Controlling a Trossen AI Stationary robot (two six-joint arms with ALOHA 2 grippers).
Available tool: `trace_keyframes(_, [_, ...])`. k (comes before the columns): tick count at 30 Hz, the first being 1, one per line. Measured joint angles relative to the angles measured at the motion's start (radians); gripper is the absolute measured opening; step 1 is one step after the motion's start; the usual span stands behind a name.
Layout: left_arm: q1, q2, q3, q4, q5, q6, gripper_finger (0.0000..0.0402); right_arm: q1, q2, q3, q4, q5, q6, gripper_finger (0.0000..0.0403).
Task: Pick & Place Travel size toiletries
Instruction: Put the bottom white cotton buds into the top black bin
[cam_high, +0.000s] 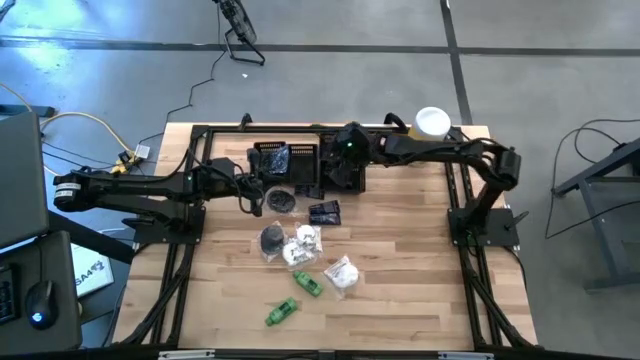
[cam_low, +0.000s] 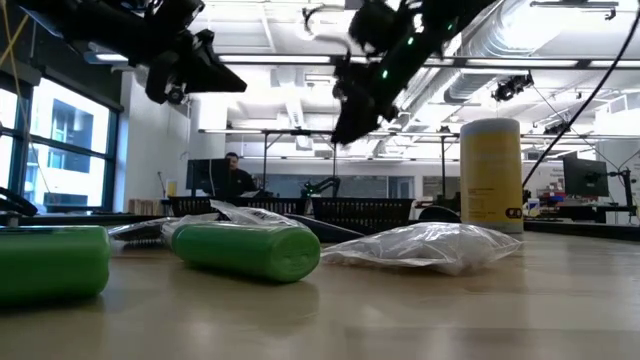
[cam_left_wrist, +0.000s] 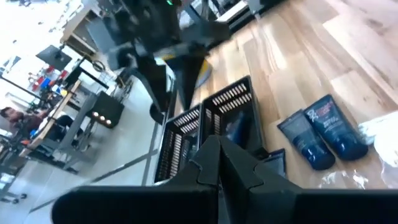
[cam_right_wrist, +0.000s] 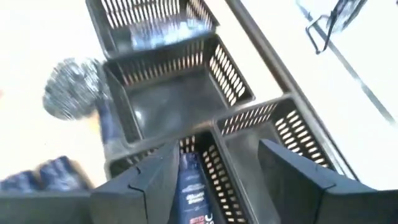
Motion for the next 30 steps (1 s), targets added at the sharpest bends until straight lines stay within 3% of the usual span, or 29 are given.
trace_keyframes(4, [0.007, 0.000, -0.022, 0.066, 0.042, 0.027, 0.0000, 0.005, -0.076, 0.000, -0.058, -0.072, 0.081, 0.0191])
trace_keyframes(11, [0.126, 0.000, -0.053, 0.080, 0.224, -0.025, 0.0000, 0.072, -0.166, 0.000, -0.211, -0.181, 0.169, 0.0155])
trace_keyframes(26, [0.150, 0.000, -0.053, 0.079, 0.289, -0.034, 0.0000, 0.454, -0.170, 0.000, -0.392, 0.053, 0.607, 0.0052])
trace_keyframes(30, [0.150, 0.000, -0.053, 0.078, 0.303, -0.026, 0.0000, 0.524, -0.170, 0.000, -0.420, 0.059, 0.750, 0.0028])
